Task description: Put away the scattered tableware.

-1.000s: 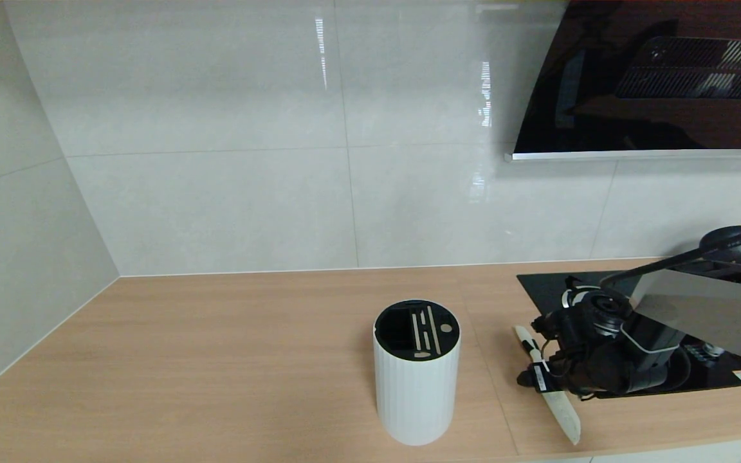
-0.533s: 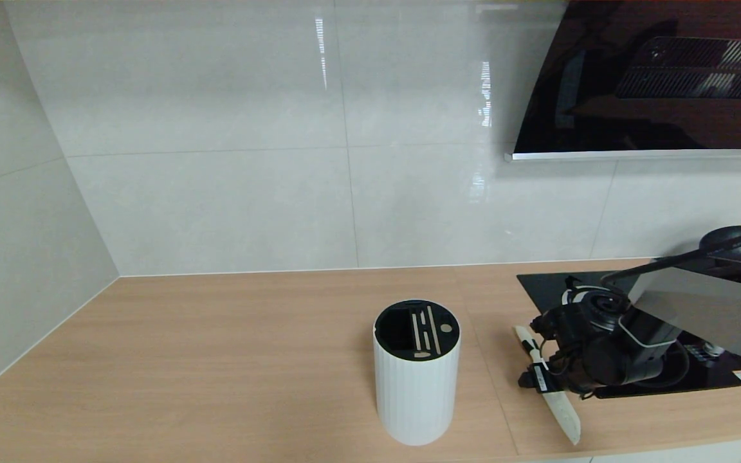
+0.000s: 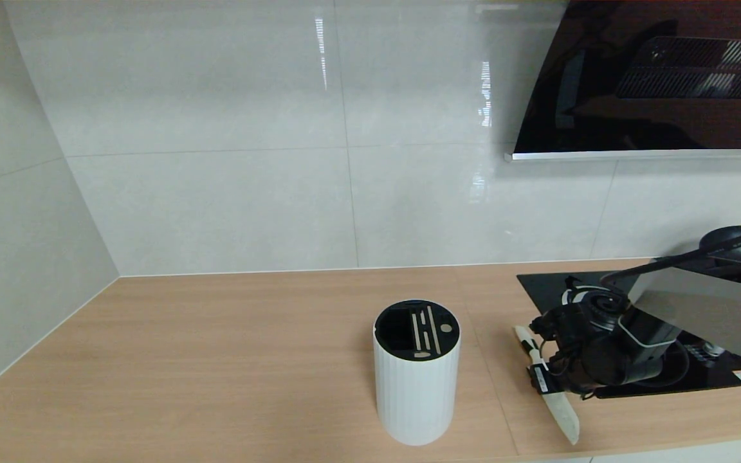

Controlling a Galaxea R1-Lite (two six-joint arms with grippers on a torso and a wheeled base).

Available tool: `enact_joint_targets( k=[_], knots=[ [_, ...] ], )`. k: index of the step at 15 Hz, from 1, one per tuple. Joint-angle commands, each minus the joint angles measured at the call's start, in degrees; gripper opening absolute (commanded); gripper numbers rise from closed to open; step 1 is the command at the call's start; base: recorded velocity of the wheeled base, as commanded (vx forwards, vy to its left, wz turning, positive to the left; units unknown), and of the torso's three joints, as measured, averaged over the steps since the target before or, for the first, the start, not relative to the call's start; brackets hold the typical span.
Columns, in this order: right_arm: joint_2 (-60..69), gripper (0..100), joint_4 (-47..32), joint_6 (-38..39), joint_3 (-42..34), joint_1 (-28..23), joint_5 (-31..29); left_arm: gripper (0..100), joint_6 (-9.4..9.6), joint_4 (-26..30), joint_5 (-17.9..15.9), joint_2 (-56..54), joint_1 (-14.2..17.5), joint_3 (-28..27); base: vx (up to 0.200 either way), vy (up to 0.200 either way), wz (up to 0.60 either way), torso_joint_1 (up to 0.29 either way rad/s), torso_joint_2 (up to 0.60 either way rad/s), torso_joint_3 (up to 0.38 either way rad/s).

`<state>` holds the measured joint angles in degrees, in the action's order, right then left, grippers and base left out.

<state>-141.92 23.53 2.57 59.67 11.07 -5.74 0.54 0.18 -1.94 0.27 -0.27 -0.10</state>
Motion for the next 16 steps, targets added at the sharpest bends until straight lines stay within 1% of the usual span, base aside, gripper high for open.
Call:
enact_joint_targets(
  k=[1,7,9,10,11,13,16],
  knots=[
    [0.3,0,0.0,-0.4,-0.2,0.3,0.0,100,-0.01,0.0,0.0,0.1,0.0,0.0,0.000,0.000,0.00,0.000,0.00,0.000],
    [0.4,0,0.1,-0.4,-0.4,0.3,-0.1,100,-0.01,0.0,0.0,0.1,0.0,0.0,0.000,0.000,0.00,0.000,0.00,0.000],
    [0.8,0,0.6,-0.1,-0.5,0.3,-1.7,100,0.08,0.0,0.0,0.0,0.0,0.0,0.000,0.000,0.00,0.000,0.00,0.000],
    [1.8,0,0.6,0.2,-0.4,0.3,-3.3,100,0.08,0.0,0.0,0.1,0.0,-0.1,0.000,0.000,0.00,0.000,0.00,0.000],
    [3.1,0,0.6,0.6,-0.6,0.3,-3.6,100,0.08,0.0,0.0,0.1,0.0,-0.1,0.000,0.000,0.00,0.000,0.00,0.000],
    [6.6,0,0.6,2.4,-1.3,0.5,-3.6,100,0.17,0.0,0.0,0.1,0.0,-0.1,0.000,0.000,0.00,0.000,0.00,0.000],
    [10.1,0,0.6,2.9,-1.7,1.1,-3.6,100,-0.01,-0.3,0.1,0.0,0.0,-0.1,0.000,0.000,0.00,0.000,0.00,0.000]
  ],
)
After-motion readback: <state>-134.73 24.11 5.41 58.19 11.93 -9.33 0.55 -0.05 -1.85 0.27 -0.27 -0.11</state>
